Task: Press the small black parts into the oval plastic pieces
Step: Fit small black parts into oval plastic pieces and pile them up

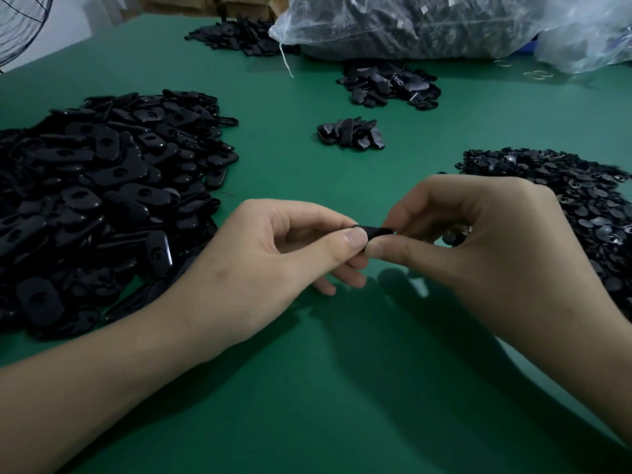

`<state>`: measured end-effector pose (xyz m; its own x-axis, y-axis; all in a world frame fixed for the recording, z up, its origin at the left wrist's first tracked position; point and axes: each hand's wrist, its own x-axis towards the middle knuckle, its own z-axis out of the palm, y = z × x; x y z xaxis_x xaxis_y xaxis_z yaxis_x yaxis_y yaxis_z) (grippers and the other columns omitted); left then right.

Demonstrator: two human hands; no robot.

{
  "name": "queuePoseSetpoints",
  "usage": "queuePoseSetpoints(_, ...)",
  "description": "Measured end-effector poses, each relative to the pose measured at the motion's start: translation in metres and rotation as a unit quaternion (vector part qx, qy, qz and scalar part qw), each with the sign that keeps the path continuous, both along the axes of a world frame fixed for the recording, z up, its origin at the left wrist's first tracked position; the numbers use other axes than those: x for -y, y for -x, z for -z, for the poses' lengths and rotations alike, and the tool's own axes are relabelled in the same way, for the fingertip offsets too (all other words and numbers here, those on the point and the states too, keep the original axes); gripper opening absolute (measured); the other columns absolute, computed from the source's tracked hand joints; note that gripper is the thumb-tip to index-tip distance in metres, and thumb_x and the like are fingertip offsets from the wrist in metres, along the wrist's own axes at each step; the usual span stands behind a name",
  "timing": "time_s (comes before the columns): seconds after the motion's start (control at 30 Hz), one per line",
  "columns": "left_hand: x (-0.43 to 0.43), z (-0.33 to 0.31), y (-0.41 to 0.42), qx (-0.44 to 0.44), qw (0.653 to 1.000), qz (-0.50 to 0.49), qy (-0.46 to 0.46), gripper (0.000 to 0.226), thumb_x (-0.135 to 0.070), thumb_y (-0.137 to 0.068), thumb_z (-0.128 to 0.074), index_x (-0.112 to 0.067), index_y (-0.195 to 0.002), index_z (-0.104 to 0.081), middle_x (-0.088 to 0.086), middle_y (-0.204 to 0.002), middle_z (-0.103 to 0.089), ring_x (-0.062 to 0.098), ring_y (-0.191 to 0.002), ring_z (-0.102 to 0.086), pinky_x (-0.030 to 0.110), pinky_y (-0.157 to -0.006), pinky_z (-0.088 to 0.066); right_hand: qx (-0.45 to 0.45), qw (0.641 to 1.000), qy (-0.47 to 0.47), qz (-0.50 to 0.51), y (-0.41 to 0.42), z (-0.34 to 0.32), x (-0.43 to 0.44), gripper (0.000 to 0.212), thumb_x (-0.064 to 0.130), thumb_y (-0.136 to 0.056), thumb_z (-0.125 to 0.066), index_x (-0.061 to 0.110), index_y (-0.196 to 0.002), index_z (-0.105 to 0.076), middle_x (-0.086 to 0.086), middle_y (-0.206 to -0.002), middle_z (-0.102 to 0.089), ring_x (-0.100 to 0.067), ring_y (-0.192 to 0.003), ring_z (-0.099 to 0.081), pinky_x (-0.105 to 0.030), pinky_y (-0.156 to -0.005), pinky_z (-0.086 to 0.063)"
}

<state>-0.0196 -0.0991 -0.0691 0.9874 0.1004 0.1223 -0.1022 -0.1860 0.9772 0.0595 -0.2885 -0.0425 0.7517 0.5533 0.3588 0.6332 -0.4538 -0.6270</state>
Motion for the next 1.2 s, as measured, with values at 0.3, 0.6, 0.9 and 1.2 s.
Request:
queuePoseSetpoints(0.3,-0.007,0.001,-0.002,-0.001,0.999,0.029,-0.029,0.009,-0.024,-0.087,-0.073,-0.020,-0.092,-0.080,0.000,-0.084,-0.079,0.013,-0.079,-0.077,0.019,-0.064,-0.057,-0.032,0.997,-0.035,-0.054,-0.003,0.000,0.000,0.022,0.046,-0.066,-0.080,0.030,-0.077,-0.071,0.013,-0.069,-0.072,-0.009,-0.068,-0.068,-0.012,-0.064,-0.047)
queuePoseSetpoints(0.6,-0.004,0.003,0.000,0.043,0.995,0.017,-0.085,0.004,-0.028,-0.086,-0.077,-0.026,-0.089,-0.076,-0.004,-0.080,-0.078,0.009,-0.077,-0.076,0.019,-0.062,-0.054,-0.095,0.986,-0.109,-0.088,-0.002,0.002,-0.004,0.018,0.035,-0.071,-0.083,0.024,-0.080,-0.073,-0.002,-0.074,-0.072,-0.021,-0.068,-0.067,-0.038,-0.067,-0.055)
queuePoseSetpoints(0.9,-0.001,0.001,0.001,0.119,0.984,-0.078,-0.105,0.004,-0.021,-0.086,-0.077,-0.025,-0.087,-0.075,-0.004,-0.084,-0.078,0.016,-0.081,-0.077,0.033,-0.065,-0.061,-0.409,0.869,-0.257,-0.109,0.010,0.013,-0.013,0.030,0.020,-0.072,-0.077,0.011,-0.100,-0.071,-0.007,-0.078,-0.070,-0.014,-0.068,-0.057,-0.022,-0.068,-0.050)
queuePoseSetpoints(1.2,0.006,-0.003,0.005,0.177,0.957,-0.118,-0.197,0.007,-0.017,-0.087,-0.075,-0.024,-0.087,-0.075,-0.009,-0.083,-0.077,0.011,-0.082,-0.075,0.036,-0.064,-0.056,-0.505,0.795,-0.312,-0.126,0.013,0.013,-0.017,0.025,0.011,-0.070,-0.074,0.011,-0.094,-0.065,-0.008,-0.076,-0.067,-0.011,-0.063,-0.054,-0.020,-0.063,-0.049)
